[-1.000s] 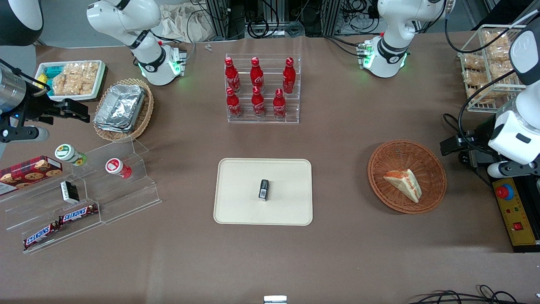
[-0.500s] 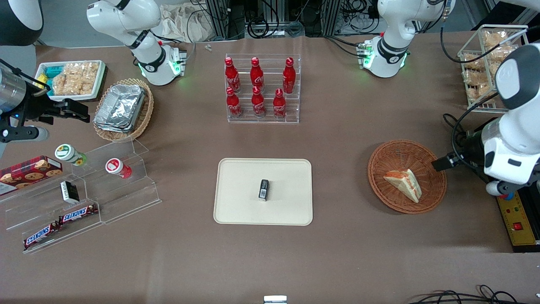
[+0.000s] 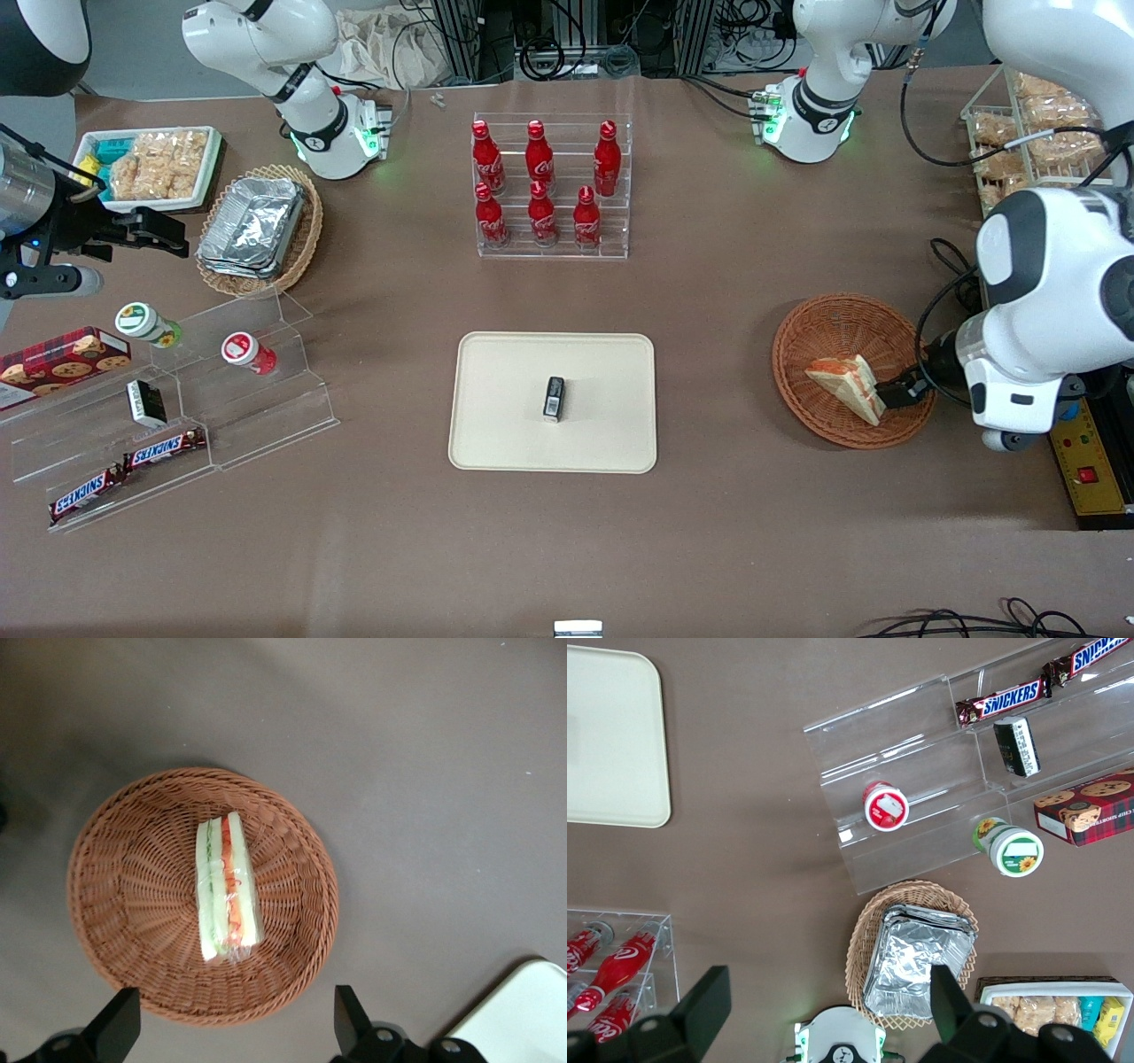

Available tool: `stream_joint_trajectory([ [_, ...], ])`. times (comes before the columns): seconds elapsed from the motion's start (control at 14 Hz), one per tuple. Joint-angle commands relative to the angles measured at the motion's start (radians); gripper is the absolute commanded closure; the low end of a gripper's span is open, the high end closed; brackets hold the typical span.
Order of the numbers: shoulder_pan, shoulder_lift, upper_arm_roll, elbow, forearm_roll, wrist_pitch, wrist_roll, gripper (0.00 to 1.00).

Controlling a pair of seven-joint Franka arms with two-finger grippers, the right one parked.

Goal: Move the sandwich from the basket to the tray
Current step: 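Lower the left gripper and close it on the sandwich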

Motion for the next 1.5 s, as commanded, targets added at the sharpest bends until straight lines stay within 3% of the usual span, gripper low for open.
stream_joint_trajectory([
  [0.0,-0.003,-0.020,0.003,-0.074,-0.008,0.079,-0.020,0.02],
  [0.21,-0.004,-0.025,0.005,-0.164,0.021,0.186,-0.038,0.02],
  [1.0,-0.003,-0.037,0.005,-0.454,0.021,0.533,-0.052,0.02],
  [1.43,-0.003,-0.020,0.005,-0.512,0.021,0.621,-0.054,0.02],
])
